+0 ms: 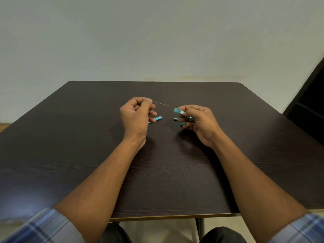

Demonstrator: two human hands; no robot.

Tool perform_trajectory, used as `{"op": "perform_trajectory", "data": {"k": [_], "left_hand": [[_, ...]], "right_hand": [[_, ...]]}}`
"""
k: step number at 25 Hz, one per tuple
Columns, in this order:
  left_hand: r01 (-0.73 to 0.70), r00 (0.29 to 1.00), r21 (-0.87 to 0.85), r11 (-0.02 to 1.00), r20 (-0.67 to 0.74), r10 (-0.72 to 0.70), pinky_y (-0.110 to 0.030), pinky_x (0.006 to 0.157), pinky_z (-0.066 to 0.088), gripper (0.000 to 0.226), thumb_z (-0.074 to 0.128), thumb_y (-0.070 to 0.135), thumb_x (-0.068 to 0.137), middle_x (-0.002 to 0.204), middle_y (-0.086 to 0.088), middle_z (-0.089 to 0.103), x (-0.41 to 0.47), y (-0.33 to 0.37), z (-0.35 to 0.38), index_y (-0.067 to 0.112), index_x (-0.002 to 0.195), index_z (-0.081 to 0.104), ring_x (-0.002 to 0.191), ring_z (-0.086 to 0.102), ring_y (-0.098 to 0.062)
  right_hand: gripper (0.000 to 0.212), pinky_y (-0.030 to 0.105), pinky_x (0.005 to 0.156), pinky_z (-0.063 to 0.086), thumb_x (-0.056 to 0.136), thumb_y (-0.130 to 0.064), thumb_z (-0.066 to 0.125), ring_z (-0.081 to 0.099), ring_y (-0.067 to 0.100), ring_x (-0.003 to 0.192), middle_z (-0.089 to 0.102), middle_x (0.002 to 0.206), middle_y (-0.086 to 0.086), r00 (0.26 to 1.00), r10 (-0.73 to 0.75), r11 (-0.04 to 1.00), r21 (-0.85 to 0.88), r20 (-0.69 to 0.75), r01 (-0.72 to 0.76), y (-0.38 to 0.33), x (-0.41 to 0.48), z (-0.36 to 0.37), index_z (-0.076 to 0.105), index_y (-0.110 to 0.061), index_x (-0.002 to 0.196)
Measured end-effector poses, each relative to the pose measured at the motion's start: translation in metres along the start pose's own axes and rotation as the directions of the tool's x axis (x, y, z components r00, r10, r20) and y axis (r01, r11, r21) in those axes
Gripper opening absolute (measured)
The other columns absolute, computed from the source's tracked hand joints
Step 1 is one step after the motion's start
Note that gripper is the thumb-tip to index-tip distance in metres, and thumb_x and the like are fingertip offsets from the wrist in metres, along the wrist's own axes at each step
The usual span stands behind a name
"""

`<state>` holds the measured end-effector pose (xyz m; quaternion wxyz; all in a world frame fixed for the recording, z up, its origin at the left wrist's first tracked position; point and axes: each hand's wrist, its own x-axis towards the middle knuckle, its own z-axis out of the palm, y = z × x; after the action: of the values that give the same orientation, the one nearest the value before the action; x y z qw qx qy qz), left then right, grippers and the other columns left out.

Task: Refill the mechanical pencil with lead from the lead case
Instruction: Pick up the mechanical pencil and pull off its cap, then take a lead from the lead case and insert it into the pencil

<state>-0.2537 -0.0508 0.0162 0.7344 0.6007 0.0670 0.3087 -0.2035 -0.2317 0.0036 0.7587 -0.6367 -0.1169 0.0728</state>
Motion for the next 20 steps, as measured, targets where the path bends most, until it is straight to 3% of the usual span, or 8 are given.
{"op": "perform_trajectory", "data": {"k": [6,10,14,17,20], "left_hand": [[0.056,0.997,-0.081,0.995,-0.051,-0.060,-0.025,0.043,0.048,0.012,0.064,0.004,0.088,0.064,-0.004,0.065,0.004,-0.002,-0.003,0.006,0.077,0.066,0.051,0.061,-0.015],[0.068,0.996,-0.075,0.995,-0.054,-0.072,-0.024,0.043,0.047,0.012,0.065,0.005,0.088,0.064,-0.004,0.065,0.005,-0.003,-0.003,0.008,0.076,0.066,0.051,0.061,-0.014],[0.060,0.997,-0.044,0.997,-0.048,-0.062,-0.024,0.043,0.048,0.010,0.064,0.005,0.088,0.065,-0.003,0.066,0.006,-0.005,-0.003,0.008,0.078,0.066,0.052,0.061,-0.014],[0.062,0.997,-0.031,0.998,-0.048,-0.063,-0.025,0.043,0.048,0.012,0.064,0.005,0.088,0.066,-0.004,0.066,0.006,-0.006,-0.002,0.009,0.077,0.066,0.053,0.060,-0.015],[0.066,0.997,-0.020,0.998,-0.049,-0.066,-0.024,0.043,0.048,0.012,0.064,0.005,0.088,0.066,-0.004,0.066,0.006,-0.006,-0.002,0.008,0.077,0.067,0.053,0.060,-0.014]], "right_hand": [[0.029,0.026,0.070,0.053,0.095,0.002,0.056,0.063,0.010,0.089,0.072,0.096,-0.003,0.988,-0.004,1.000,0.020,0.157,0.001,0.000,-0.003,-0.002,0.076,-0.014,0.107],[0.017,0.034,0.084,0.052,0.098,-0.003,0.058,0.065,0.015,0.096,0.076,0.101,-0.001,0.987,-0.095,0.995,0.017,0.129,0.094,-0.001,-0.005,0.002,0.067,-0.015,0.106],[0.008,0.036,0.086,0.058,0.096,-0.007,0.065,0.074,0.021,0.096,0.077,0.099,0.016,0.972,-0.214,0.944,-0.233,0.102,0.232,0.001,-0.009,0.008,0.063,-0.011,0.102],[0.010,0.033,0.082,0.060,0.092,-0.010,0.071,0.075,0.017,0.091,0.078,0.096,0.006,0.974,-0.194,0.881,-0.416,0.121,0.227,0.005,-0.010,0.012,0.065,-0.016,0.097],[0.011,0.034,0.085,0.061,0.090,-0.011,0.073,0.074,0.014,0.091,0.077,0.096,0.000,0.977,-0.193,0.867,-0.451,0.092,0.213,0.004,-0.008,0.009,0.071,-0.019,0.097]]}}
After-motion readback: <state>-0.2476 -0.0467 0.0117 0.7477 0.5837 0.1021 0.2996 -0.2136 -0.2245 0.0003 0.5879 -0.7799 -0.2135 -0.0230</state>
